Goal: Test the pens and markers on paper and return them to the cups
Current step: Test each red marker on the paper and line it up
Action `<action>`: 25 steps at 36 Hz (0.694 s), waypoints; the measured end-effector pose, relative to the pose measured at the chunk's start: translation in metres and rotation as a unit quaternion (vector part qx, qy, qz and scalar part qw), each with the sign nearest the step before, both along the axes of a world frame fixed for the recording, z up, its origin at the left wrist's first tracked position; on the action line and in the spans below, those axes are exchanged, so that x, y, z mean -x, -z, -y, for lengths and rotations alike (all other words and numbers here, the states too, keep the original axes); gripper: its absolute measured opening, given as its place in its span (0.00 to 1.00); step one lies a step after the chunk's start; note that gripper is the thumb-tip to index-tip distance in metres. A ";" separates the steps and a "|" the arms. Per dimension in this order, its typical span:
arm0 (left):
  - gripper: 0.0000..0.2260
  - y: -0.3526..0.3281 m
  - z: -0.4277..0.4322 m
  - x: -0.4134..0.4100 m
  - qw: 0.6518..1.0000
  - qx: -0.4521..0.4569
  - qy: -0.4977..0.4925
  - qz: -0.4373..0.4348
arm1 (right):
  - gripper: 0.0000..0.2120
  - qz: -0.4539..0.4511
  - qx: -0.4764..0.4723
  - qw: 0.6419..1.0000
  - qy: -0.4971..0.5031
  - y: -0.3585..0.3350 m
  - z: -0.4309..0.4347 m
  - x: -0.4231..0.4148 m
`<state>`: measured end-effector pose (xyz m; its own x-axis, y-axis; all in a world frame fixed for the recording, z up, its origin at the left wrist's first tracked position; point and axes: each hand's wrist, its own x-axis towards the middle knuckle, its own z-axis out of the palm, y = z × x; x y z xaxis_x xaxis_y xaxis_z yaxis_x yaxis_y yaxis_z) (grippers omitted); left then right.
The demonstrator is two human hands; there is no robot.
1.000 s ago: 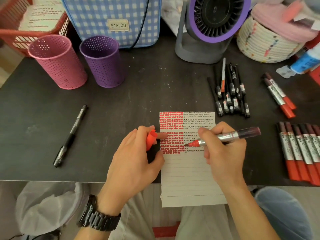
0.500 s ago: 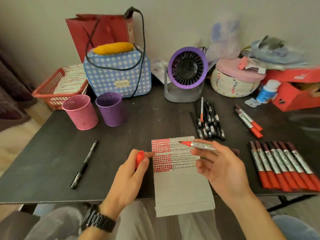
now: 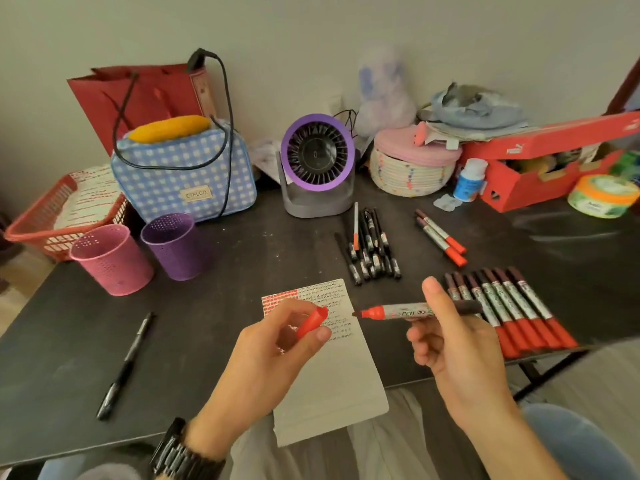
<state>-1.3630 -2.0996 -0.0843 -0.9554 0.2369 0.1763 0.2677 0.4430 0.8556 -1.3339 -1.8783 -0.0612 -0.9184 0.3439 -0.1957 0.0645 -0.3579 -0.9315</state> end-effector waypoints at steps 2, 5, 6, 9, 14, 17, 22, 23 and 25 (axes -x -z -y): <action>0.13 0.001 -0.003 -0.001 1.000 0.003 0.005 -0.001 | 0.20 -0.001 -0.011 1.000 0.010 0.001 -0.001 -0.002; 0.12 0.001 -0.007 -0.001 1.000 0.012 0.017 -0.008 | 0.21 -0.004 -0.020 1.000 0.017 0.002 0.000 -0.003; 0.12 0.001 -0.008 -0.001 1.000 0.012 0.020 -0.012 | 0.21 -0.005 -0.021 1.000 0.019 0.002 0.001 -0.004; 0.12 0.000 -0.009 -0.002 1.000 0.008 0.024 -0.016 | 0.21 -0.005 -0.027 0.999 0.020 0.003 0.003 -0.003; 0.12 -0.001 -0.009 0.000 1.000 0.007 0.020 -0.023 | 0.22 -0.008 -0.044 0.999 0.019 0.007 0.007 -0.001; 0.12 0.001 -0.009 0.002 0.999 0.020 0.023 -0.028 | 0.23 -0.016 -0.073 0.997 0.014 0.011 0.013 0.000; 0.13 0.004 -0.004 0.003 0.998 0.042 0.017 -0.040 | 0.29 -0.013 -0.084 0.996 0.005 0.018 0.019 0.005; 0.13 0.004 -0.002 0.003 0.998 0.043 0.018 -0.040 | 0.29 -0.012 -0.085 0.996 0.001 0.019 0.019 0.006; 0.14 0.004 0.001 0.004 0.998 0.039 0.017 -0.041 | 0.29 -0.009 -0.087 0.996 -0.006 0.021 0.020 0.008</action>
<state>-1.3670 -2.1004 -0.0883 -0.9299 0.2843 0.2334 0.3511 0.4970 0.7935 -1.3423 -1.8985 -0.0825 -0.9256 0.3601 -0.1165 0.0497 -0.1896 -0.9806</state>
